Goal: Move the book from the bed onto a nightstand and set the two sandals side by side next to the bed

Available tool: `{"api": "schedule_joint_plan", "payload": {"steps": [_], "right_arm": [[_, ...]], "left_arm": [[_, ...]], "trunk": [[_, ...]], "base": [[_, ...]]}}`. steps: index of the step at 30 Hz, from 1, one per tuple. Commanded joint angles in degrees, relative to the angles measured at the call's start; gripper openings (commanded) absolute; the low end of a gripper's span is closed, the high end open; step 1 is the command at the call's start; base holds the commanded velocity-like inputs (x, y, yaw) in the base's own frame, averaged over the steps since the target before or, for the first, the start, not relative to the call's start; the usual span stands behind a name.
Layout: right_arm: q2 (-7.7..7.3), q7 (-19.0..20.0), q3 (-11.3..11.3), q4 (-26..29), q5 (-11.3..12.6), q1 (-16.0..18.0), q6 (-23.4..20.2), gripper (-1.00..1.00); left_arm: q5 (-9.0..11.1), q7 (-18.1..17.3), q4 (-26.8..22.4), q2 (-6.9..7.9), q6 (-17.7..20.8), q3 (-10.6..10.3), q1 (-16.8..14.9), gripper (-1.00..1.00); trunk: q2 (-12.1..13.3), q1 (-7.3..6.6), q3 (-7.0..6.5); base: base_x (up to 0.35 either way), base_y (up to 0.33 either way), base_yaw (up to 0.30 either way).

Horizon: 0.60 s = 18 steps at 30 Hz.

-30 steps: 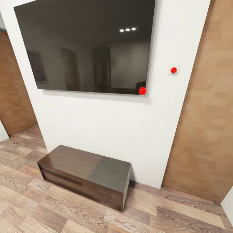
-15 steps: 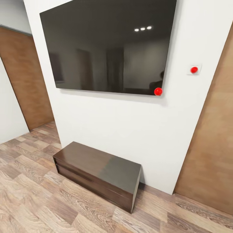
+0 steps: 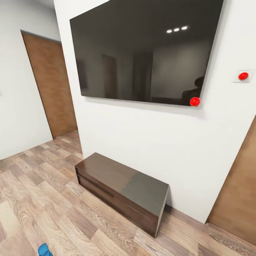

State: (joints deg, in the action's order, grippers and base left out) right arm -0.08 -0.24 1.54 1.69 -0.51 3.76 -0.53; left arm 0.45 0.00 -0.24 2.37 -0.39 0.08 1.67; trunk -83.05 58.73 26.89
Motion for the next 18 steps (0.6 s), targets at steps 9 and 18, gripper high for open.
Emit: {"api": "schedule_joint_plan", "payload": {"steps": [9, 18], "right_arm": [[0.17, -0.02, 1.2, 0.06, -0.34, 0.11, -0.07, 1.0], [0.28, -0.08, 1.67, 0.12, -0.61, 1.21, -0.22, 1.0]], "left_arm": [[0.11, 0.0, -0.08, 0.0, -0.27, 0.0, -0.05, 1.0], [0.75, -0.03, -0.55, 0.13, -0.71, 0.48, -1.01, 1.0]], "trunk": [[-0.02, 0.0, 0.04], [-0.02, 0.0, 0.04]], "base": [[0.0, 0.0, 0.283], [0.0, 0.0, 0.287]]}}
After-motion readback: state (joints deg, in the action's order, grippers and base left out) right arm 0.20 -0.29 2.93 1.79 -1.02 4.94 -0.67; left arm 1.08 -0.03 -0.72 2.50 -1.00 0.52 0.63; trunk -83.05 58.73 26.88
